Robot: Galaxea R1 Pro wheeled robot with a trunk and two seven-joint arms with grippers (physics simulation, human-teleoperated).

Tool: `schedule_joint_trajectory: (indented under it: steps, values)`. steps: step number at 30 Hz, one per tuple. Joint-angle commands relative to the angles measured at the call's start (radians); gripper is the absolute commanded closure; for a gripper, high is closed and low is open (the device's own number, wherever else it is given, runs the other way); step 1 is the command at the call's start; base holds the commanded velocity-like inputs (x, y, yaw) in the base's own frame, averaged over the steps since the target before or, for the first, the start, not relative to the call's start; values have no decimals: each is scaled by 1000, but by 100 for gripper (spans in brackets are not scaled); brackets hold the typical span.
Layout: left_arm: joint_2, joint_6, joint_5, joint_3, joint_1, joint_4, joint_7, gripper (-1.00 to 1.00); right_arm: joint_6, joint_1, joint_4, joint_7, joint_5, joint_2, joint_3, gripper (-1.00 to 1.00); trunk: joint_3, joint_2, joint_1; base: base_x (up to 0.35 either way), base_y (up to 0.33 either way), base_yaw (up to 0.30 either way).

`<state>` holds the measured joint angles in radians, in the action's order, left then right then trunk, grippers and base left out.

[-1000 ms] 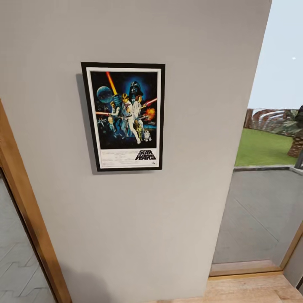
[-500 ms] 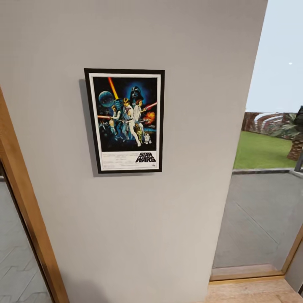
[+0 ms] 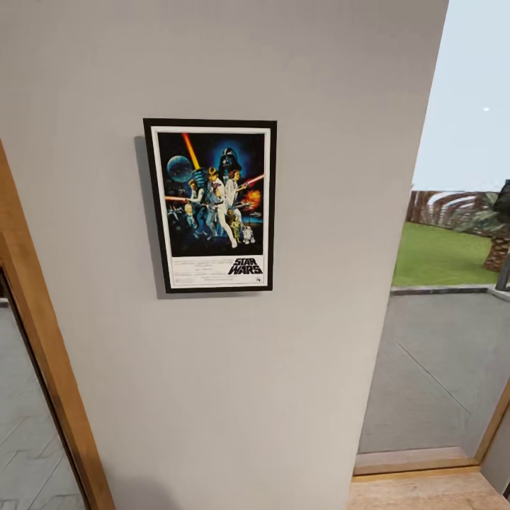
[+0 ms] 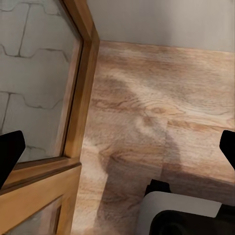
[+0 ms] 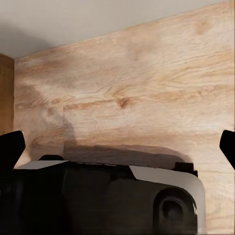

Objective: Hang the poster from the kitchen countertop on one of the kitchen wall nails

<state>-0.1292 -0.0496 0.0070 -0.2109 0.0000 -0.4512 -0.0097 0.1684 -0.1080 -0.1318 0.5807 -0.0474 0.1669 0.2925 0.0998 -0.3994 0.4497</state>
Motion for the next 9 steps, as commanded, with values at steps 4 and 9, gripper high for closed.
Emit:
schedule_joint_trajectory:
  steps: [4, 9]
  values:
    - [0, -3, 1, -2, 0, 0, -1, -100, 3, -1, 82, 4, -4, -1, 6, -100, 0, -1, 0, 0, 0, 0]
    - [0, -3, 0, -2, 0, 0, 0, -100, 3, -1, 98, 4, -3, 0, 7, -100, 0, -1, 0, 0, 0, 0]
